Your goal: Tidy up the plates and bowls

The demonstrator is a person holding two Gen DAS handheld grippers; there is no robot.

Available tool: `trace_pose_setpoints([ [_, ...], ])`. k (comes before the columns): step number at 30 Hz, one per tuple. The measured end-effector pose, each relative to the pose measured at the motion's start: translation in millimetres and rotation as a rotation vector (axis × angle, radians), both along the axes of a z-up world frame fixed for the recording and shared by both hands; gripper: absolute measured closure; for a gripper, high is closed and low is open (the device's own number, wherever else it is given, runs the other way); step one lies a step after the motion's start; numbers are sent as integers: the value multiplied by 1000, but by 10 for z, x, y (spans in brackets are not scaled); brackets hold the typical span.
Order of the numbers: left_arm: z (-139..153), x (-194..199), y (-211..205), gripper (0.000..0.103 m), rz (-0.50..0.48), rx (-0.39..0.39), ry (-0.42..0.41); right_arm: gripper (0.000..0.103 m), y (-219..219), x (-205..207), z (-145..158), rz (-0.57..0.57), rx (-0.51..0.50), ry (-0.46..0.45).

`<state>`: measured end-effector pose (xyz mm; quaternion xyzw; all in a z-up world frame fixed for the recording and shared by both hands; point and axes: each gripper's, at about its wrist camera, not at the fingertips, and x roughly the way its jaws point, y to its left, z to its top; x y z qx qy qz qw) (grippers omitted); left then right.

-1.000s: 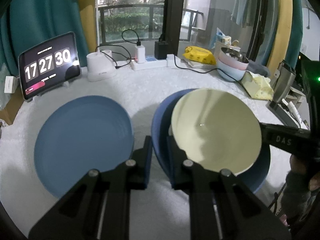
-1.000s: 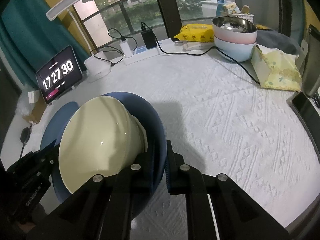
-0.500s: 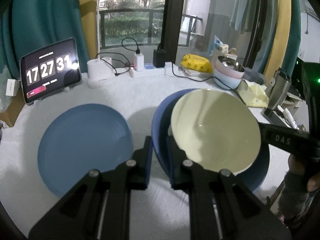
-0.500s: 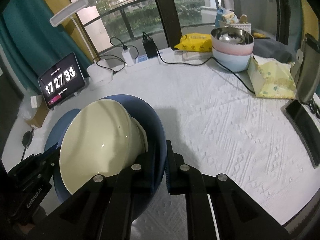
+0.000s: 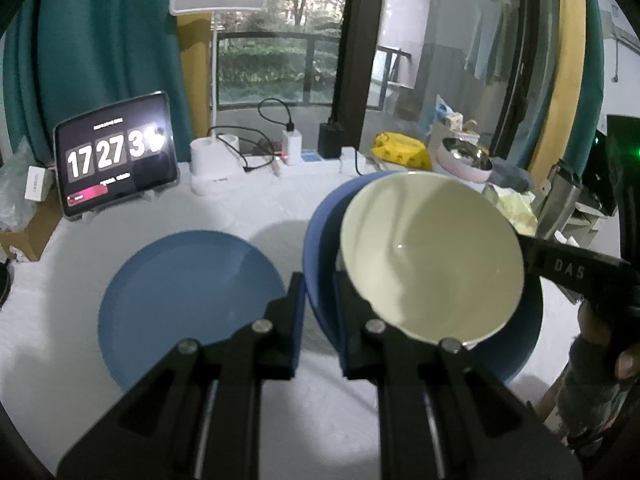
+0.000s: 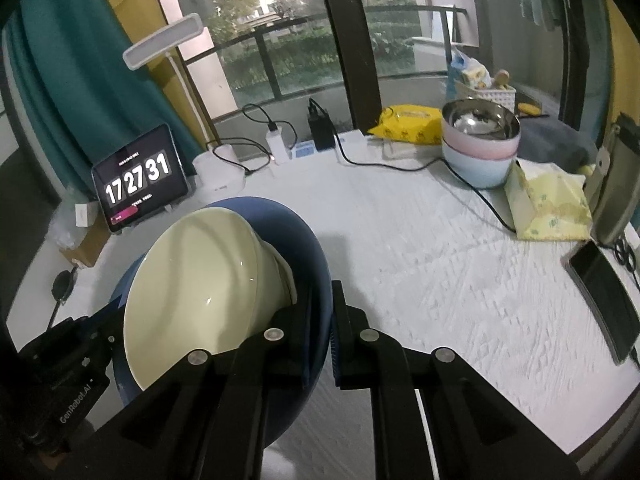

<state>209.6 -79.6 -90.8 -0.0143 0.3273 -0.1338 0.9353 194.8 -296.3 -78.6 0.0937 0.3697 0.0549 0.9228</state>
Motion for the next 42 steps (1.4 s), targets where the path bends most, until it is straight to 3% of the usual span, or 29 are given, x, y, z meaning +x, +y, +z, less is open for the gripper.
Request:
trace_pose_setpoints([
  [23,120,157,612,90,91,-41,-33,93,610,380,244,86,-19,-43],
  [42,-33,384,1183,90,164,-43,-10,93,1219,786,33,169,-36,10],
])
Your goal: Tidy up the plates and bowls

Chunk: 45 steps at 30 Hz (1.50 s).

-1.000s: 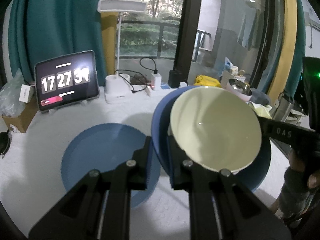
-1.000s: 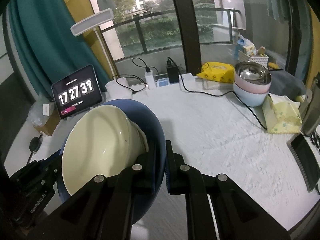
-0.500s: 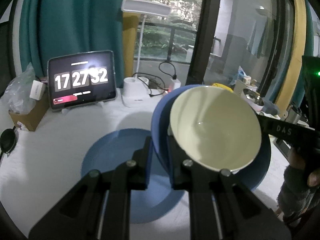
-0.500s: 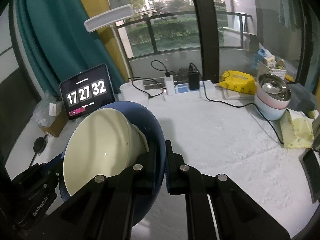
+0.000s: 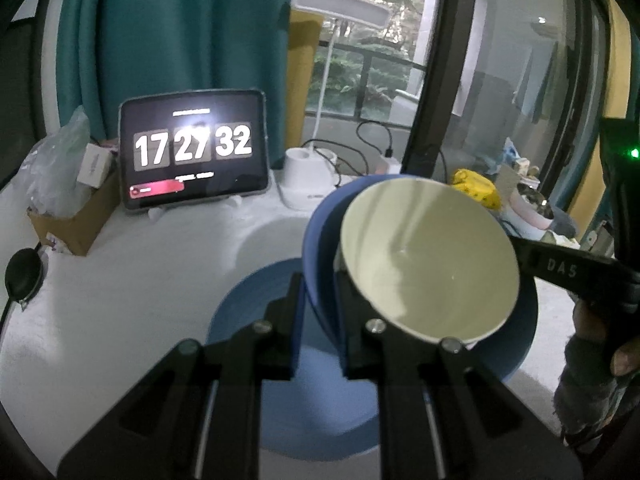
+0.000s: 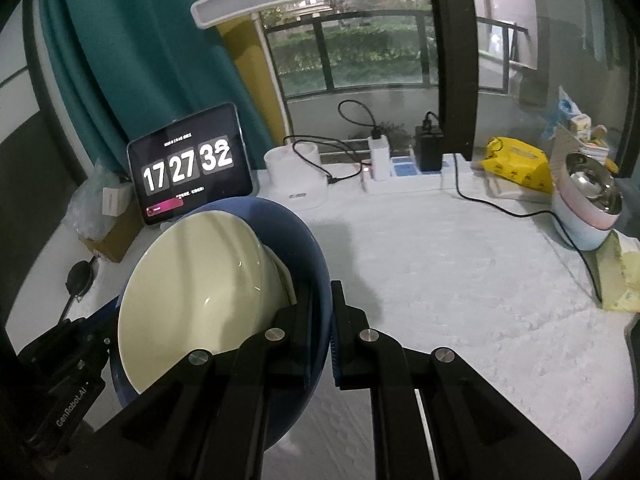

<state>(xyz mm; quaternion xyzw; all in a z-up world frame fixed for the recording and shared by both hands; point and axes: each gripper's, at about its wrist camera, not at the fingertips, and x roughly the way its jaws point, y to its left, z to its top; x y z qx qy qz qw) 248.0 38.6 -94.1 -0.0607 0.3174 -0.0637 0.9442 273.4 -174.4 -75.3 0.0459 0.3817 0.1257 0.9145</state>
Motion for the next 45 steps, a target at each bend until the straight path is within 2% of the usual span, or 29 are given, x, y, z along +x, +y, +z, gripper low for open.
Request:
trace_pose_setpoints([
  [13,-211,191,220,90,39,10,54,93,247,310,-300,36,5,83],
  [19,-212,200,259,90,50,16,57,93,288,365,-389,47,26,117],
  [27,-224,238,264,88,38,51,69,91,324,356,-402,54,0,103],
  [30,-228,212,231,86,46,106,44,91,360,311,-375,50,-41,64],
  [34,-230,188,168,85,59,174,7,85,371,277,-355,48,-82,43],
  [37,-229,184,191,76,77,178,5,74,344,265,-348,30,-100,38],
  [39,-222,180,228,59,102,168,17,70,317,252,-332,23,-103,37],
  [40,-221,179,254,55,115,164,25,67,300,239,-319,18,-102,34],
  [45,-199,102,303,49,138,136,39,60,253,176,-274,19,-97,26],
])
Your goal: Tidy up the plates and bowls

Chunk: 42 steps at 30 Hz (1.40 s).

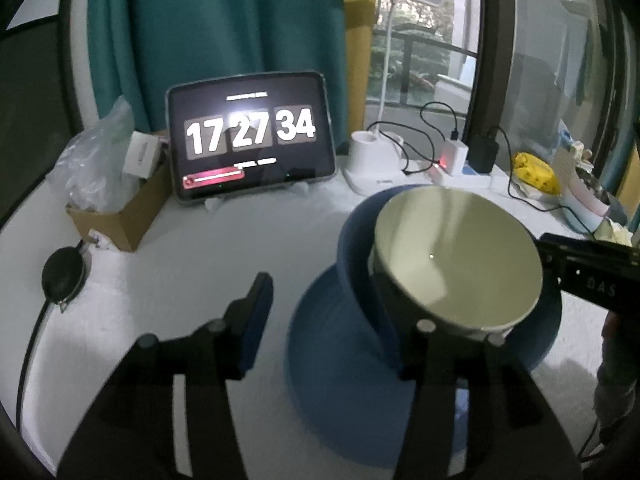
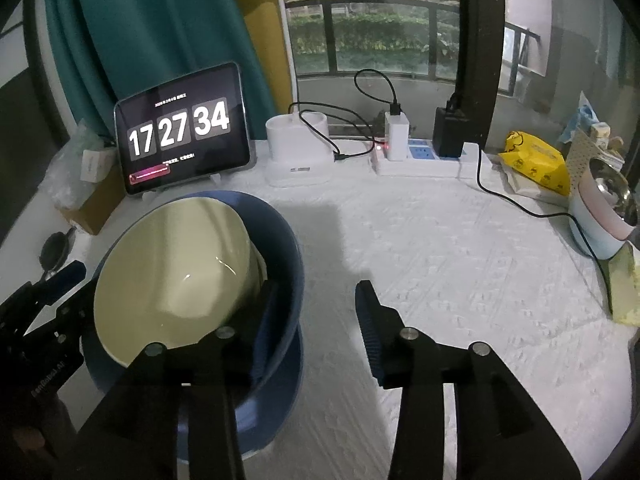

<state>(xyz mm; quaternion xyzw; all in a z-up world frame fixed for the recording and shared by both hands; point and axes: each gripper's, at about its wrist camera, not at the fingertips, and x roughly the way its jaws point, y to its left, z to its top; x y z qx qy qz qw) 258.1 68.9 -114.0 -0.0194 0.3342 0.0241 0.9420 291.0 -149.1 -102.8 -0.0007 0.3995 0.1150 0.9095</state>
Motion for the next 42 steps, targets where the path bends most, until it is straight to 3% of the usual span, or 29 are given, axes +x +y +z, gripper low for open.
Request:
trace_pose_setpoints([
  [3,14,-52,-17,41,6,3,-5,58,-45,-50,26,-7,1,-7],
  [10,124,-215,11,39,43,-15,-37,54,-138,-182,126,-14,6,-28],
  [15,190,-364,-67,28,2,-35,-57,54,-221,-324,192,-25,-1,-51],
  [20,282,-581,-199,27,-17,-8,-127,53,-323,-489,238,-27,-1,-82],
  [24,355,-712,-270,26,-57,-61,-154,45,-424,-679,298,-19,-2,-130],
  [28,438,-848,-364,26,-51,-65,-190,43,-545,-855,370,-28,-14,-167],
  [42,821,-1308,-757,27,-98,-49,-290,41,-929,-1441,700,-84,-14,-266],
])
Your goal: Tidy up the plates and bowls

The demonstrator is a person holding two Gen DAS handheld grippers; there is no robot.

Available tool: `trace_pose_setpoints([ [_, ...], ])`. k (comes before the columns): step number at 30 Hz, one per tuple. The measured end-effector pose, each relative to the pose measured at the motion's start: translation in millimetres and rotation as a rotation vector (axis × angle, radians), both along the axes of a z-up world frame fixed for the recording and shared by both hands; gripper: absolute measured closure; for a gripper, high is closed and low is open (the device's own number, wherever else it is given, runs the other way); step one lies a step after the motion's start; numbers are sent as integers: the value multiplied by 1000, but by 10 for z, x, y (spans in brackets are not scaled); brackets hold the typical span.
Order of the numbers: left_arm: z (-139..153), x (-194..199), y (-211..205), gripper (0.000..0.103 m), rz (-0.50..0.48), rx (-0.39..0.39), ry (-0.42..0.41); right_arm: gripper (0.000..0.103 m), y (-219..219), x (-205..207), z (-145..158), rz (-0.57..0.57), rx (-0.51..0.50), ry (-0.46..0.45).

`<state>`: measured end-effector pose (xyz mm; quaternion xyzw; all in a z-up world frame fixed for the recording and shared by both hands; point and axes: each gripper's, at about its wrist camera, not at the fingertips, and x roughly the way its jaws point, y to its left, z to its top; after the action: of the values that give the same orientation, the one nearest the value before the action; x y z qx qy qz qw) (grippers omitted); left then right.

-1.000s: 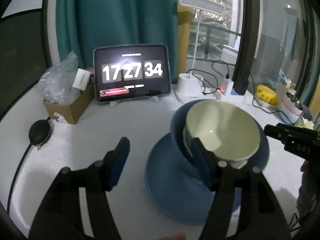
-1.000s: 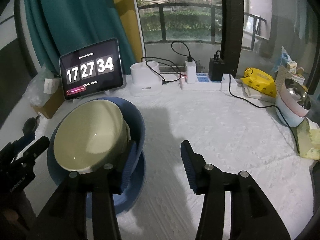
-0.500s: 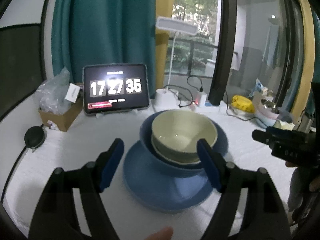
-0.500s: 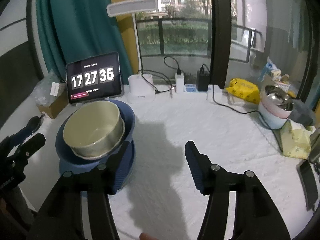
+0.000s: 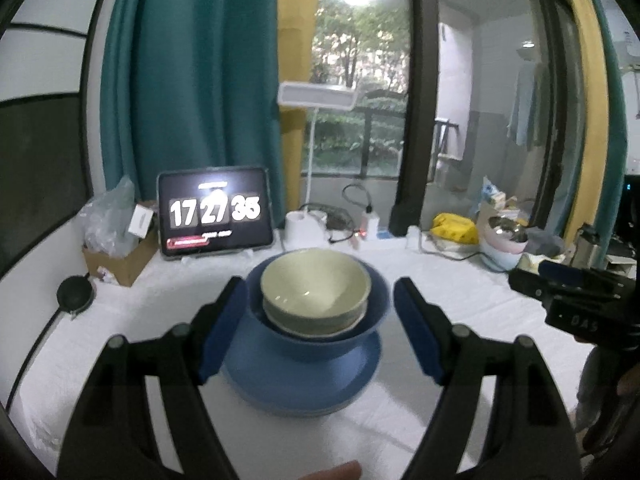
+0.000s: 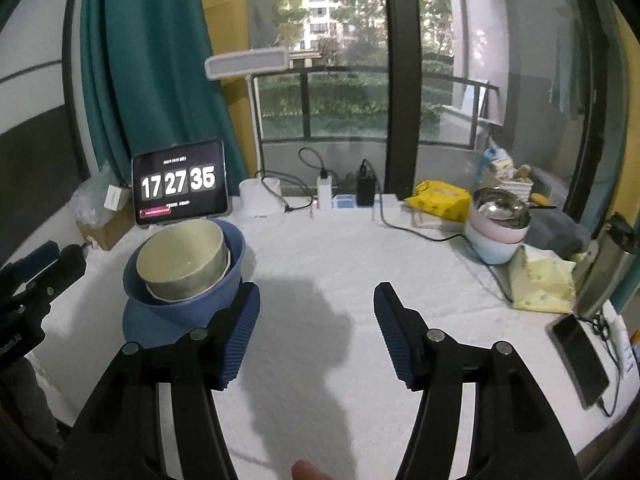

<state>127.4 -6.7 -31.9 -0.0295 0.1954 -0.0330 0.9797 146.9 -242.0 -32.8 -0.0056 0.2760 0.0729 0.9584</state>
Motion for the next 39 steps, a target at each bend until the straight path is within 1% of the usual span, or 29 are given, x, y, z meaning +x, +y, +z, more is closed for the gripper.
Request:
trace_pose_setpoints([
  [3,110,-123,-69,26,-27,-7,-47,40,-72,-127,102,-11,1,-28],
  [8,261,-264,-160,27,-59,-8,-87,40,-136,-288,241,-26,-4,-74],
  [14,461,-442,-219,27,-62,-8,-149,40,-208,-471,413,-47,0,-139],
  [18,565,-540,-264,26,-81,10,-178,40,-229,-577,517,-48,-5,-172],
  [23,649,-651,-340,26,-66,41,-201,40,-254,-724,656,-49,-2,-217],
  [25,669,-679,-350,25,-61,50,-202,40,-262,-787,708,-49,4,-233],
  [27,699,-722,-340,13,-47,43,-208,40,-264,-844,748,-48,7,-246],
  [31,761,-825,-277,12,-28,6,-232,40,-266,-916,804,-45,9,-259],
  [33,783,-876,-261,12,-11,6,-241,40,-279,-949,832,-42,18,-262],
  [39,819,-973,-215,12,-9,8,-266,40,-281,-995,869,-42,28,-265],
])
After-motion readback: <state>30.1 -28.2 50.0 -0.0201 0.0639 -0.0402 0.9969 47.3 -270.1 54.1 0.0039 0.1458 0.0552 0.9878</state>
